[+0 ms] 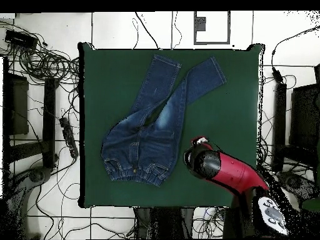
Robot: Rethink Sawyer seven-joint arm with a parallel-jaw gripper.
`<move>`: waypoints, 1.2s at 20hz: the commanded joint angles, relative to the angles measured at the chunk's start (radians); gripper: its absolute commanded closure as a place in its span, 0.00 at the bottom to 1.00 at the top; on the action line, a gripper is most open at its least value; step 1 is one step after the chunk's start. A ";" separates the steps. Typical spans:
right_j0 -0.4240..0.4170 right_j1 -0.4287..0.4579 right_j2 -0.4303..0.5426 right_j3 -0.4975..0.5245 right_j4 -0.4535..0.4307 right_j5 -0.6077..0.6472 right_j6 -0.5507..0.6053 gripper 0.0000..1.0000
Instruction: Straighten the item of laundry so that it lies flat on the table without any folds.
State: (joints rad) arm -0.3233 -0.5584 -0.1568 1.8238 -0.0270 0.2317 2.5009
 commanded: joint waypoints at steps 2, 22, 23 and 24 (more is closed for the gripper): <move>0.043 0.052 0.136 -0.034 -0.019 -0.030 0.029 0.00; 0.058 0.022 0.169 0.043 0.075 0.005 0.143 0.00; 0.073 0.024 0.156 0.037 0.066 -0.010 0.140 0.00; 0.077 0.025 0.155 0.031 0.049 -0.033 0.123 0.00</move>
State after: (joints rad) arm -0.3092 -0.5417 -0.1186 1.8299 -0.0218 0.2315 2.5009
